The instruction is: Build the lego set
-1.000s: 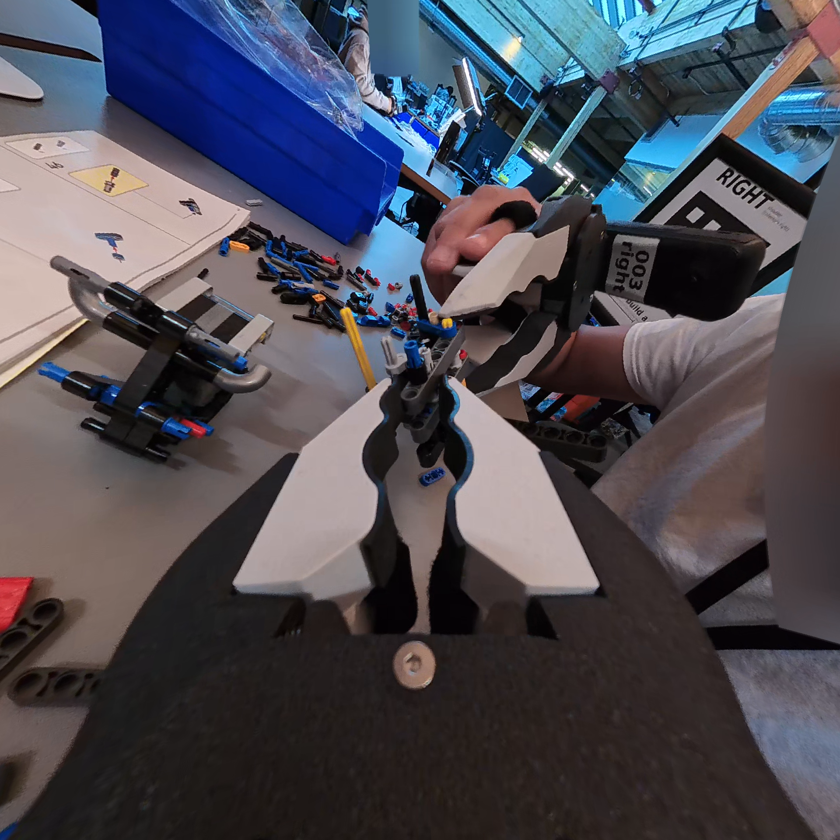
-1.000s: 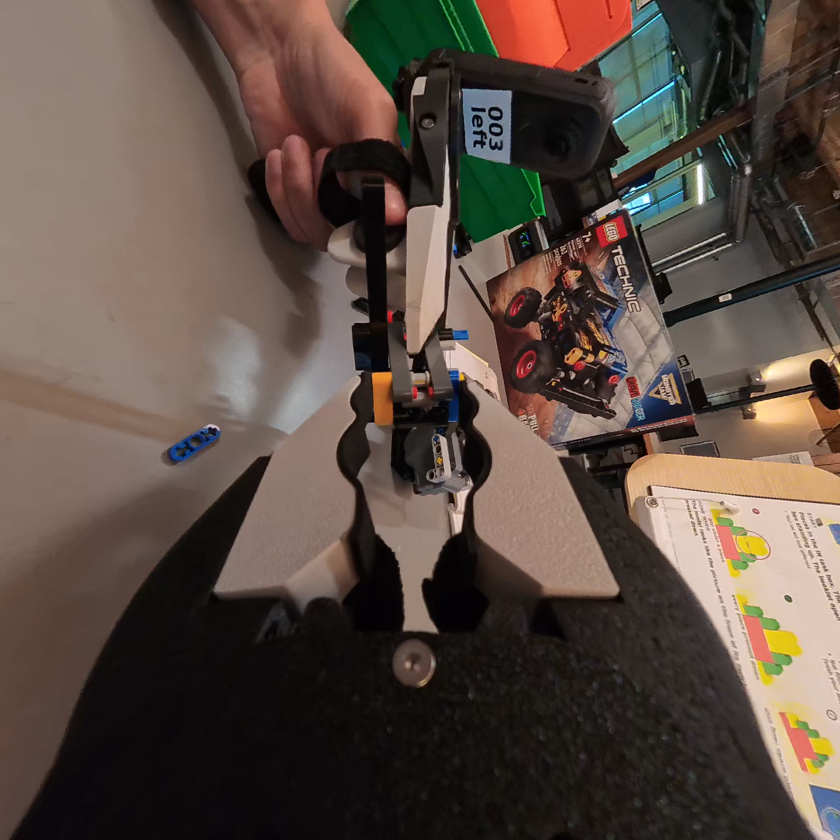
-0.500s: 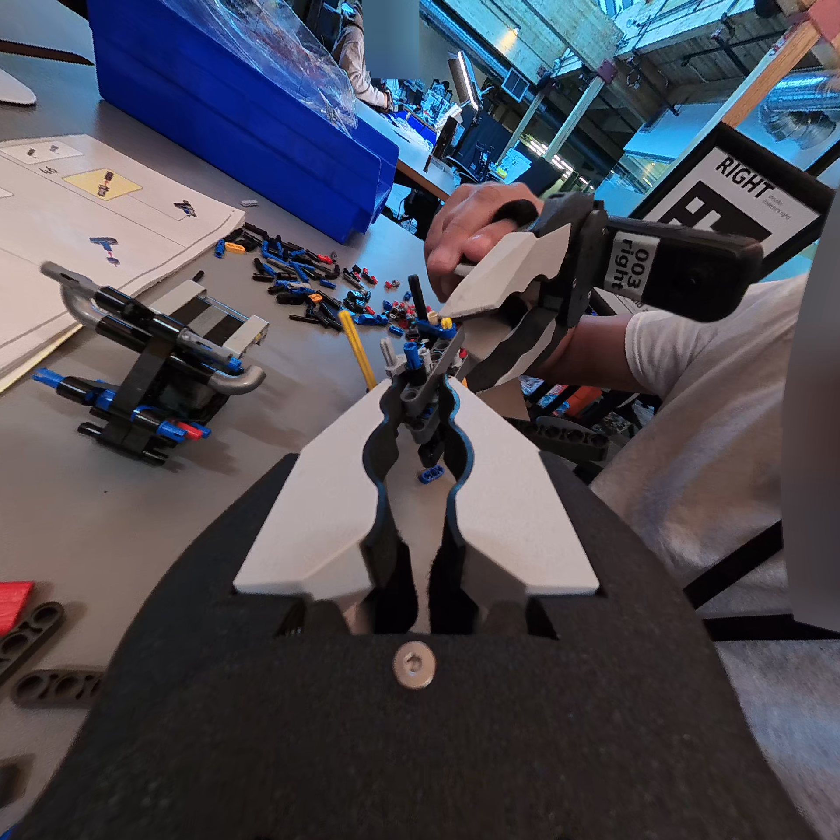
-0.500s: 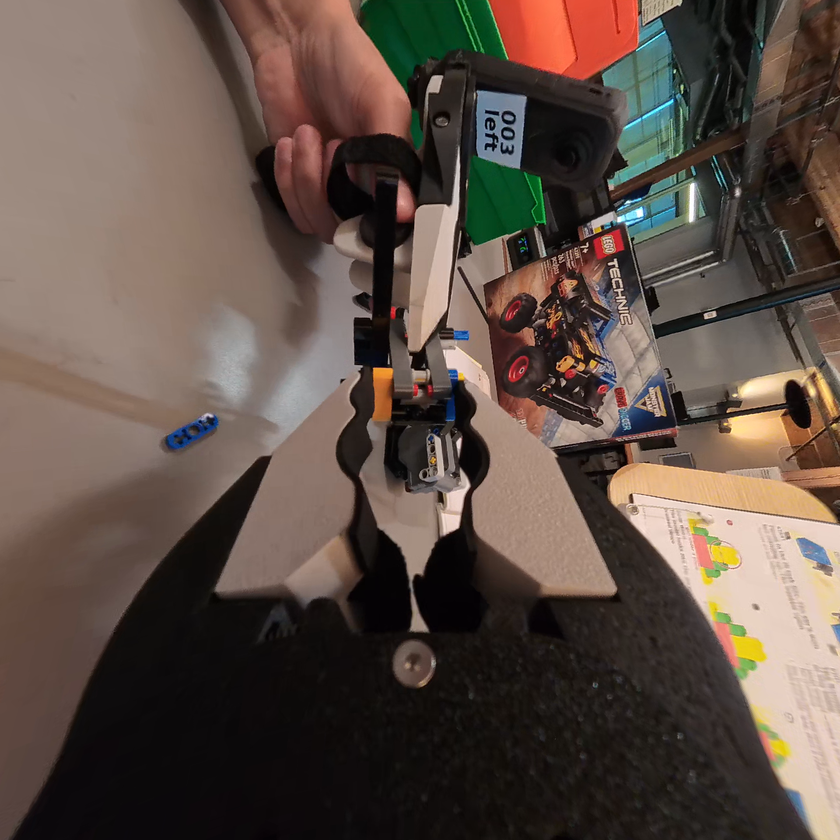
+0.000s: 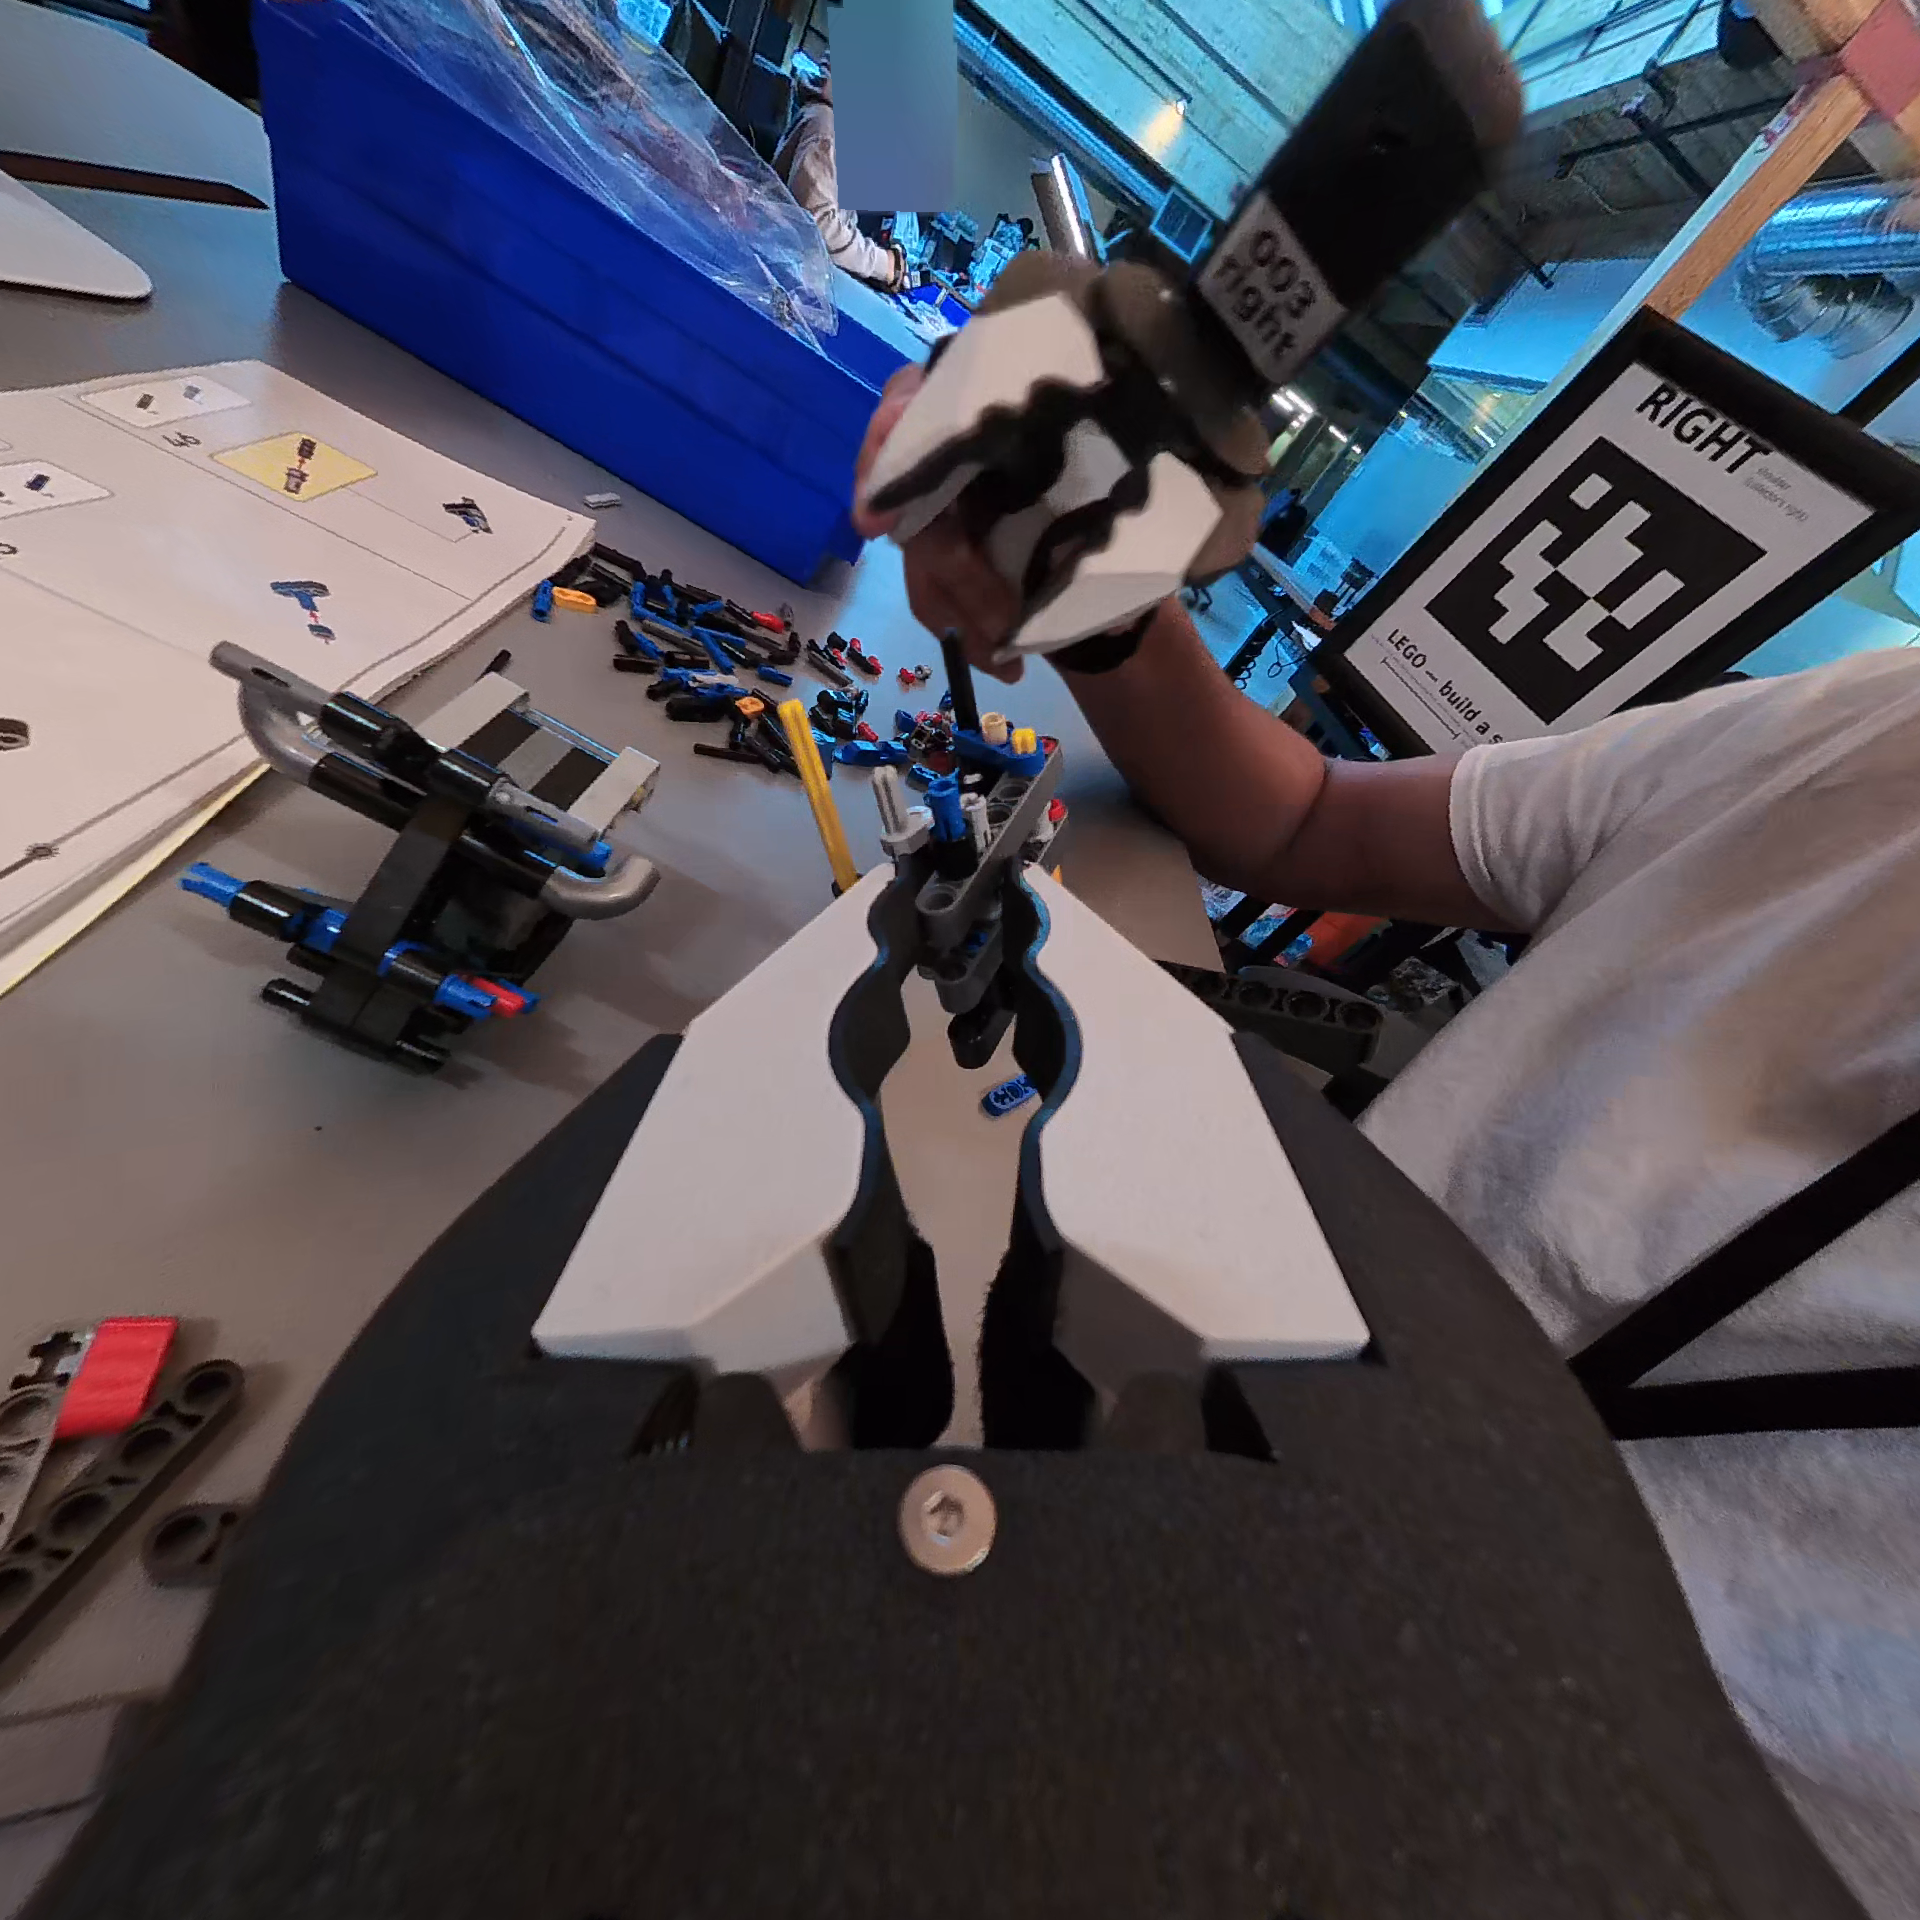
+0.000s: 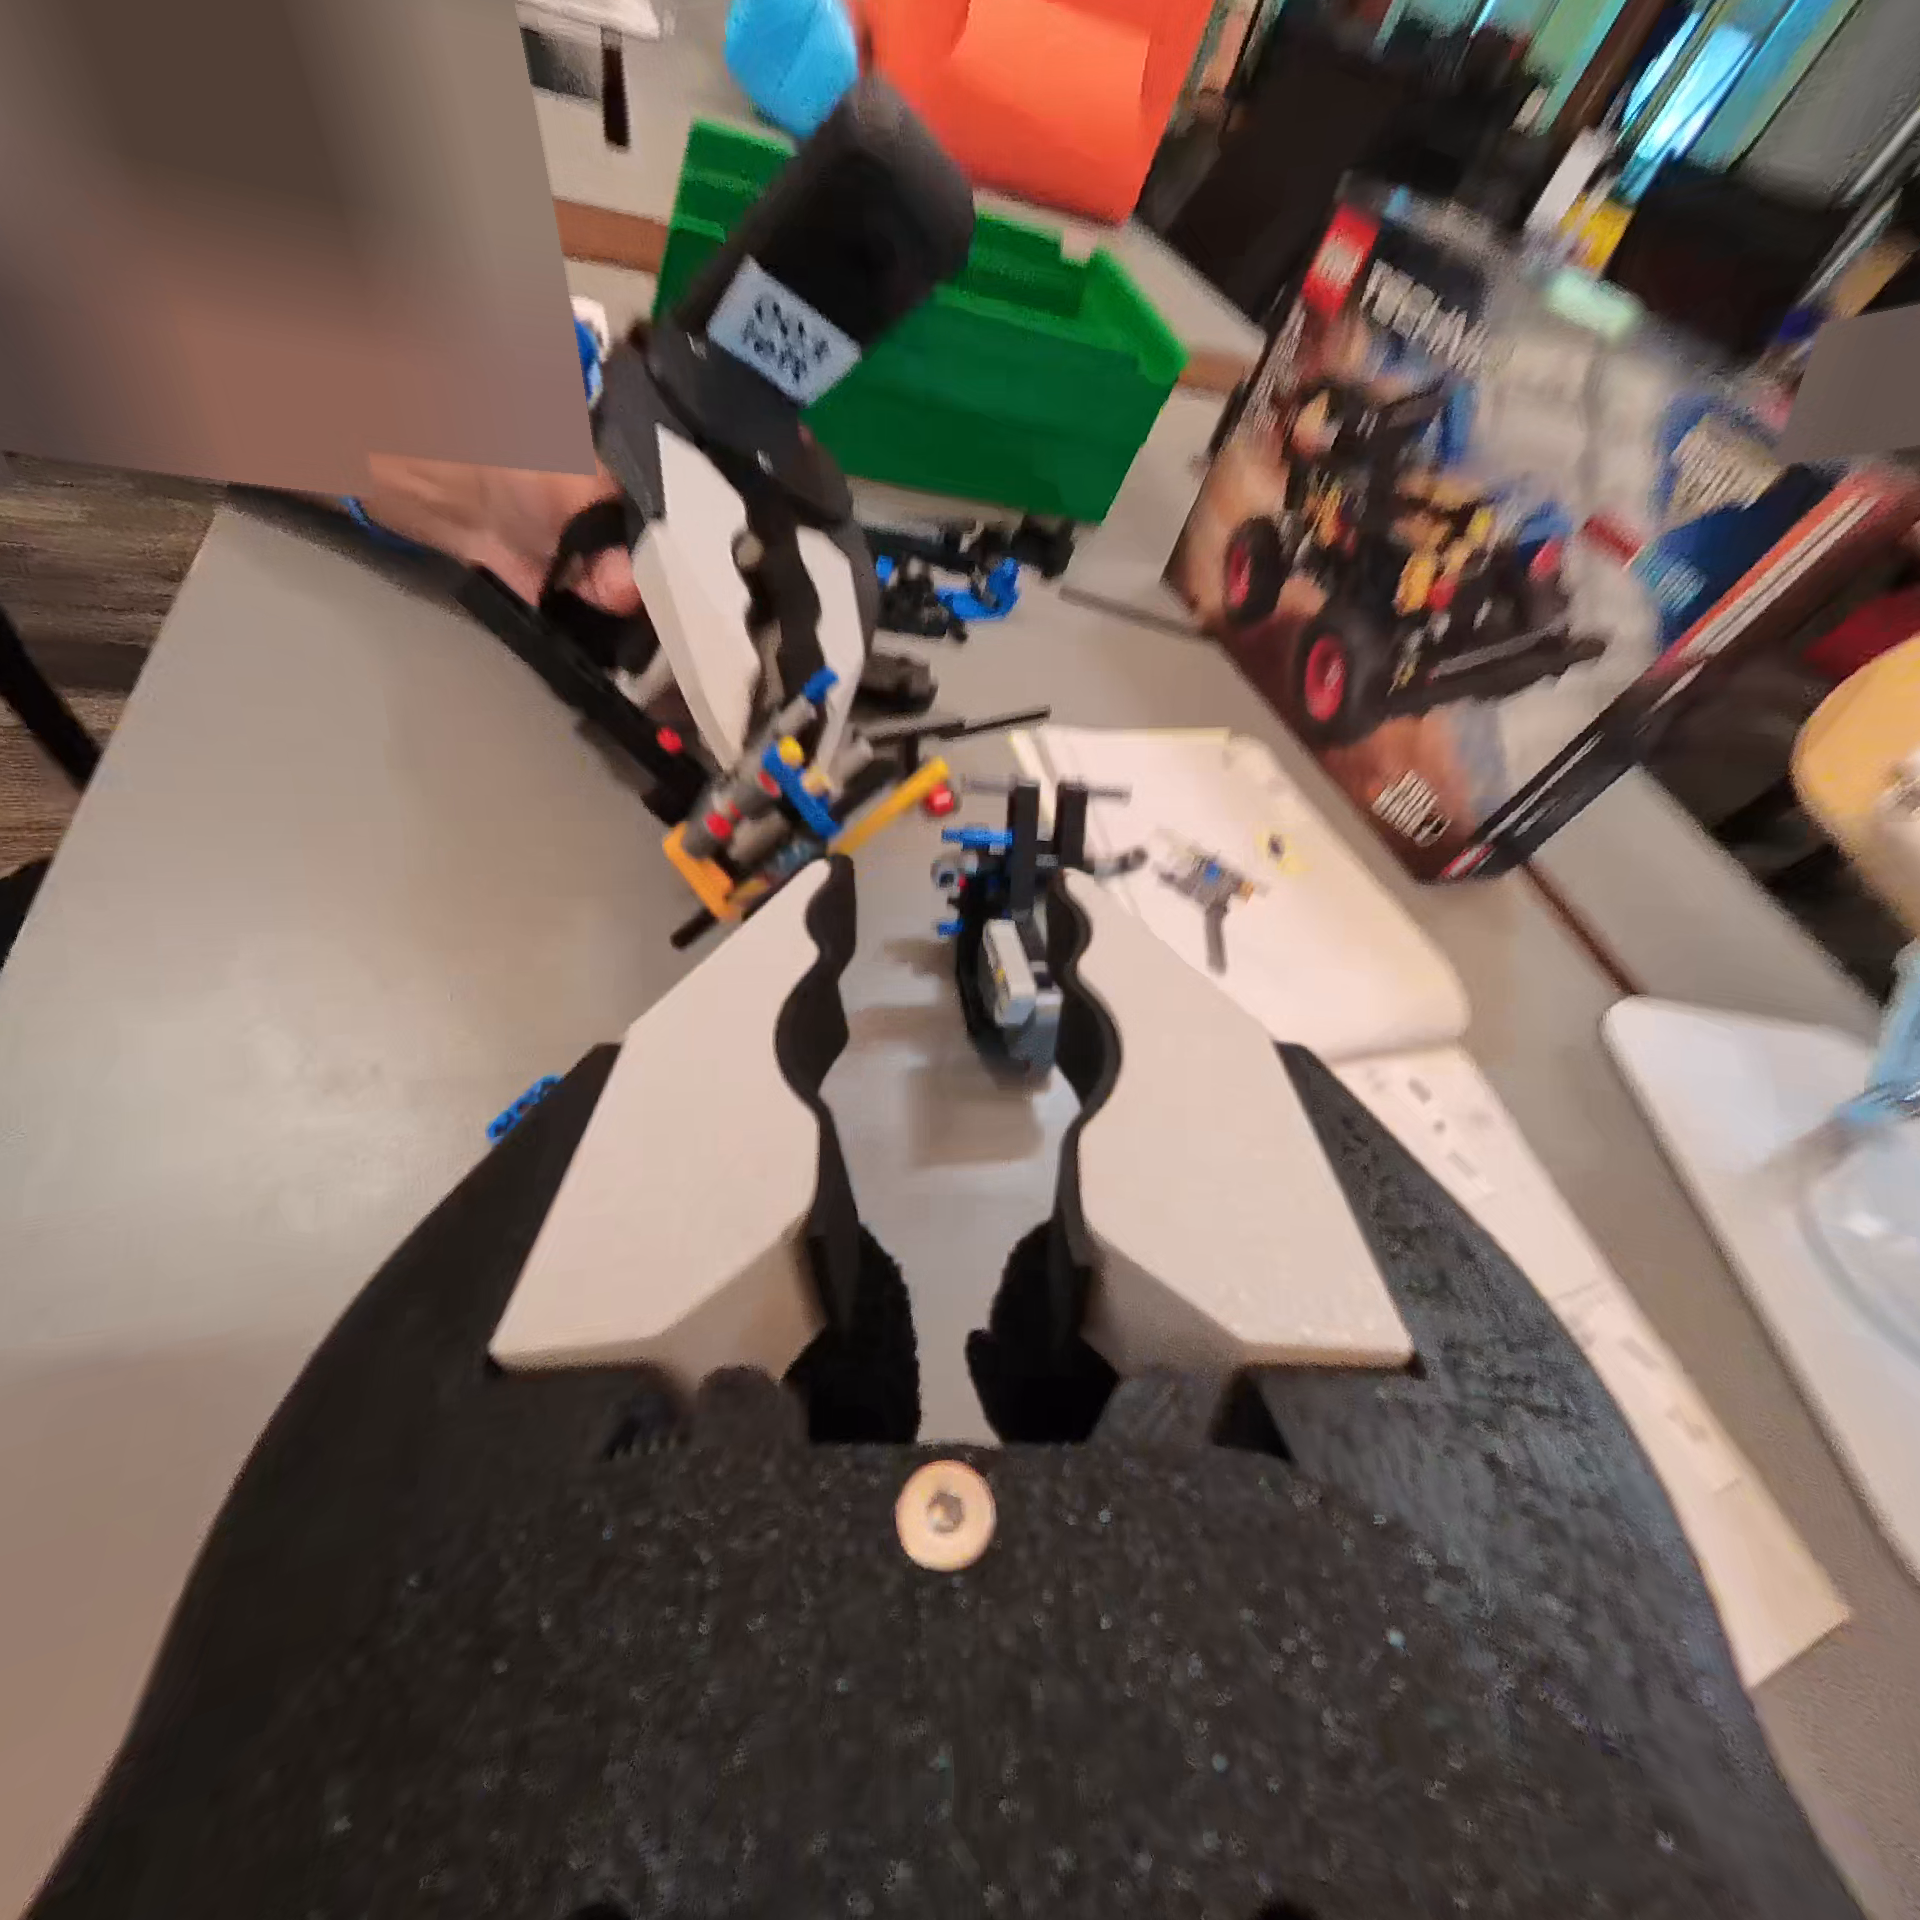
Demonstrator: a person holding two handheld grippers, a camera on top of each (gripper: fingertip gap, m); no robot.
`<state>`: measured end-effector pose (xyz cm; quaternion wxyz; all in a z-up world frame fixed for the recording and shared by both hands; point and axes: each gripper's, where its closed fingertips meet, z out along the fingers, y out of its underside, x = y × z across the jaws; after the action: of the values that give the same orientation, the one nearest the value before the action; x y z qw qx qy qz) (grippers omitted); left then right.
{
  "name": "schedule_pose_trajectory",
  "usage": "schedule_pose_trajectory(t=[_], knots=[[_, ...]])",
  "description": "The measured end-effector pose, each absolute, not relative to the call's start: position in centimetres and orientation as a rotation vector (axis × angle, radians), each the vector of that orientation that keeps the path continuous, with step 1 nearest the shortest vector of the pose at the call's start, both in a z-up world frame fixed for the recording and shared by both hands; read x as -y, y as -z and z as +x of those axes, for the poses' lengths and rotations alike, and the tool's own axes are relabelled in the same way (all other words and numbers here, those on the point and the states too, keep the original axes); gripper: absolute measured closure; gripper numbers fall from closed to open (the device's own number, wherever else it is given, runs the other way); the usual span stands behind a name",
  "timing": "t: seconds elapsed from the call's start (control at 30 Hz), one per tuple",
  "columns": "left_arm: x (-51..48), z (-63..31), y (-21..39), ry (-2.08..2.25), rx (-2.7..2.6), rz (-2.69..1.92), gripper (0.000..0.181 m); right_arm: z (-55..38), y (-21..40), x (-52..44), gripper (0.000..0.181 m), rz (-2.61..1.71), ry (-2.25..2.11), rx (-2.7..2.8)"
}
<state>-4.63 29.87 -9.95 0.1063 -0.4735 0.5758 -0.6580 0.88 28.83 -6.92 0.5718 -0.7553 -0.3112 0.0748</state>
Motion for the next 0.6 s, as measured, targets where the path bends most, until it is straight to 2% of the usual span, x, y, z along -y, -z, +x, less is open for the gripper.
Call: schedule_pose_trajectory(t=[0.17,0.37,0.5,0.6], knots=[[-30.0,-4.7,9.8,1.934,-1.704,-1.376,0.169,2.2,10.1,-29.7,0.146,-1.919,-0.230,0.675],[-30.2,-4.7,10.0,1.908,-1.716,-1.382,0.169,1.3,9.1,-29.6,0.153,-1.867,-0.252,0.669],[-30.5,-4.5,10.7,1.778,-1.761,-1.367,0.169,-0.2,8.5,-29.0,0.154,-1.841,-0.339,0.682],[-31.0,-4.5,11.4,1.625,-1.815,-1.315,0.169,-2.5,10.5,-26.5,0.155,-1.953,-0.539,0.829]])
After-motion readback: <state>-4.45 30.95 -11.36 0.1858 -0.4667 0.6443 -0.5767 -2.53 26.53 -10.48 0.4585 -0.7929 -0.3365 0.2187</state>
